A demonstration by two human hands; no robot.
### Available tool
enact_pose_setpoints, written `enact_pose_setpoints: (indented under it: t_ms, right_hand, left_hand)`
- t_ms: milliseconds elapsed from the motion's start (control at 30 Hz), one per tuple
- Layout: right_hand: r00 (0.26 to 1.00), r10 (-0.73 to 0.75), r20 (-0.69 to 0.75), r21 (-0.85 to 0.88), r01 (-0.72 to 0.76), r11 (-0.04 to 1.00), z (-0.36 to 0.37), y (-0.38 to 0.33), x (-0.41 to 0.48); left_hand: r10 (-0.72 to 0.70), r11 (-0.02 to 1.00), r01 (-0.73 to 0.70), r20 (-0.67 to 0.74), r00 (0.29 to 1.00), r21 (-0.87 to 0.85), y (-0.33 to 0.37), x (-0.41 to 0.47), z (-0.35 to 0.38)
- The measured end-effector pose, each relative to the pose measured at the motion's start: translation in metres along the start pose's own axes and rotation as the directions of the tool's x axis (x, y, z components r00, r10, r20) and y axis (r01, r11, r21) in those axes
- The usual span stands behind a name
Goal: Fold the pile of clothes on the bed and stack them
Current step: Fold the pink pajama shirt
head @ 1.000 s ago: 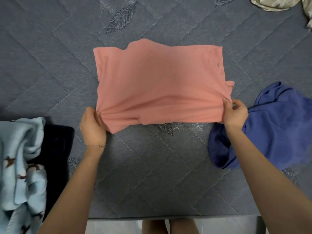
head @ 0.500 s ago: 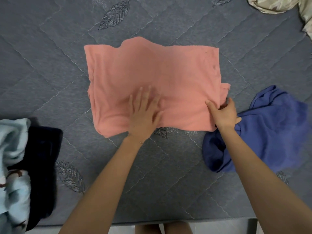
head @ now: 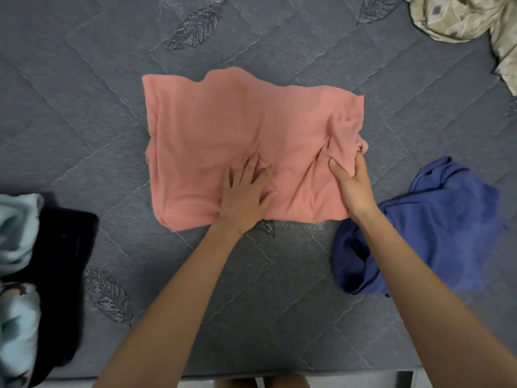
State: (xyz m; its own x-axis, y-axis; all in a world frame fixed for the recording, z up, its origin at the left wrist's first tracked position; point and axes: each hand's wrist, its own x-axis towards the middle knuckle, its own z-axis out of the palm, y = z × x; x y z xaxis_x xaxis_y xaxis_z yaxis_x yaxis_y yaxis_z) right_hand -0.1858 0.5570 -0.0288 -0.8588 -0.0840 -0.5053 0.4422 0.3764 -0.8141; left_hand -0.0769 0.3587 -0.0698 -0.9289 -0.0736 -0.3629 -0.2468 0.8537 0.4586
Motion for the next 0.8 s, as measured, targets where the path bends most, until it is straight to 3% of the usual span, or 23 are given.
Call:
enact_pose_setpoints:
  t_ms: [67,167,333,400,500,600,667,733,800]
  right_hand:
    - [0.999,-0.041,0.016,0.017,0.041,0.999,0.015,-0.023,0.001]
    - [0.989,-0.098,0.107,0.017,0.097,0.995,0.049,-0.053,0.000]
    - [0.922,-0.121,0.367,-0.034,0.143,0.989,0.119,-0.080,-0.018]
    - [0.861,-0.066,0.504,-0.045,0.103,0.994,0.142,-0.084,-0.024]
    - [0.797,-0.020,0.604,-0.062,0.071,0.996,0.161,-0.089,-0.031]
    - [0.782,-0.012,0.623,-0.063,0.066,0.996,0.167,-0.088,-0.032]
    - [0.814,-0.001,0.580,-0.045,0.033,0.998,0.169,-0.083,-0.031]
    - [0.866,-0.116,0.486,-0.084,0.178,0.981,0.170,-0.080,-0.028]
    - [0.863,-0.289,0.414,-0.177,0.388,0.904,0.165,-0.075,-0.019]
  left_hand:
    - [-0.023,0.937,0.009,-0.036,0.999,-0.349,0.004,-0.008,-0.017]
    - [-0.128,0.626,0.035,-0.058,0.990,-0.779,0.003,-0.022,-0.044]
    - [-0.287,0.151,0.213,0.163,0.944,-0.965,-0.014,-0.034,-0.076]
    - [-0.288,0.022,0.240,0.224,0.931,-0.970,-0.025,-0.035,-0.084]
    - [-0.267,-0.012,0.197,0.193,0.944,-0.980,-0.042,-0.039,-0.091]
    - [-0.446,0.081,0.214,0.157,0.881,-0.973,-0.053,-0.038,-0.092]
    - [-0.559,0.174,0.210,0.079,0.825,-0.962,-0.059,-0.040,-0.089]
    - [-0.619,0.179,0.235,0.077,0.782,-0.955,-0.069,-0.045,-0.081]
    - [-0.686,0.139,0.278,0.110,0.719,-0.950,-0.080,-0.053,-0.076]
